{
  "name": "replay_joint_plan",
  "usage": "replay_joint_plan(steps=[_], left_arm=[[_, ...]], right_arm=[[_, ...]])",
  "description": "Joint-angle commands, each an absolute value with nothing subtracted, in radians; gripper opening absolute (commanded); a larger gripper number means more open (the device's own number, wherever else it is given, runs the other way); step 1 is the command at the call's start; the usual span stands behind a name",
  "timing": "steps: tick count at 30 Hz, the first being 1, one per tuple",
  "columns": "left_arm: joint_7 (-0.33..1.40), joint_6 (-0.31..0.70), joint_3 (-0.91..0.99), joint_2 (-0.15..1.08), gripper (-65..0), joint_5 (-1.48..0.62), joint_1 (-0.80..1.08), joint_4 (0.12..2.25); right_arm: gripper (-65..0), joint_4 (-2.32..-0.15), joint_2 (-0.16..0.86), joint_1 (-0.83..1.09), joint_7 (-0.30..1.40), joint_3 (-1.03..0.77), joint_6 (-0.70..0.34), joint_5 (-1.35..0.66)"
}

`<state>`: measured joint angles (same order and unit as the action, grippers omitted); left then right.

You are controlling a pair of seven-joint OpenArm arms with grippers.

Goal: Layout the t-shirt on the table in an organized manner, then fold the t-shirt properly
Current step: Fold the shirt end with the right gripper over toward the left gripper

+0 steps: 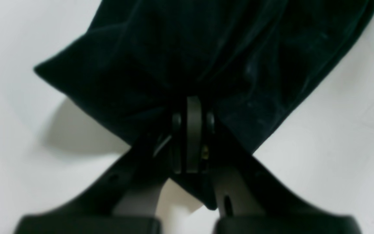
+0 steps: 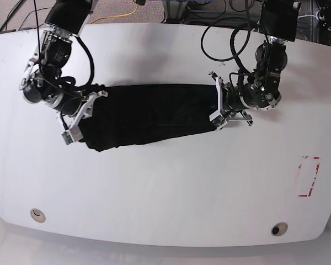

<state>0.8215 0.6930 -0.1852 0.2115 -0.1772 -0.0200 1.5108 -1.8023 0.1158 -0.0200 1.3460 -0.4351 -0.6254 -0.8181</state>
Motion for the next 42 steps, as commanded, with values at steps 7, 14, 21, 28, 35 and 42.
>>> replay_joint_plan(steps=[7, 14, 21, 28, 35, 42], left_arm=[[0.871, 0.698, -0.191, 0.220, -65.0, -0.153, -0.021, 1.509], [0.871, 0.698, -0.191, 0.220, -65.0, -0.153, -0.018, 1.509], [0.871, 0.698, -0.191, 0.217, -65.0, -0.153, -0.018, 1.509], [0.871, 0.698, -0.191, 0.217, -65.0, -0.153, -0.019, 1.509], [0.871, 0.698, -0.191, 0.217, -65.0, -0.153, -0.019, 1.509], [0.871, 0.698, -0.191, 0.216, -65.0, -0.153, -0.019, 1.509]], right_arm=[[-65.0, -1.860, 0.024, -0.041, 1.325, -0.348, -0.624, -0.846], [-65.0, -1.854, -0.068, -0.056, 1.322, -0.288, -0.624, -0.840], [-65.0, -1.824, -0.125, -0.085, 1.311, -0.240, -0.622, -0.839], [-65.0, -1.738, -0.130, -0.093, 1.204, -0.143, -0.610, -0.837], [-65.0, -1.669, -0.124, -0.094, 1.121, -0.070, -0.588, -0.840], [-65.0, -1.633, -0.122, -0.093, 1.106, -0.035, -0.588, -0.840]])
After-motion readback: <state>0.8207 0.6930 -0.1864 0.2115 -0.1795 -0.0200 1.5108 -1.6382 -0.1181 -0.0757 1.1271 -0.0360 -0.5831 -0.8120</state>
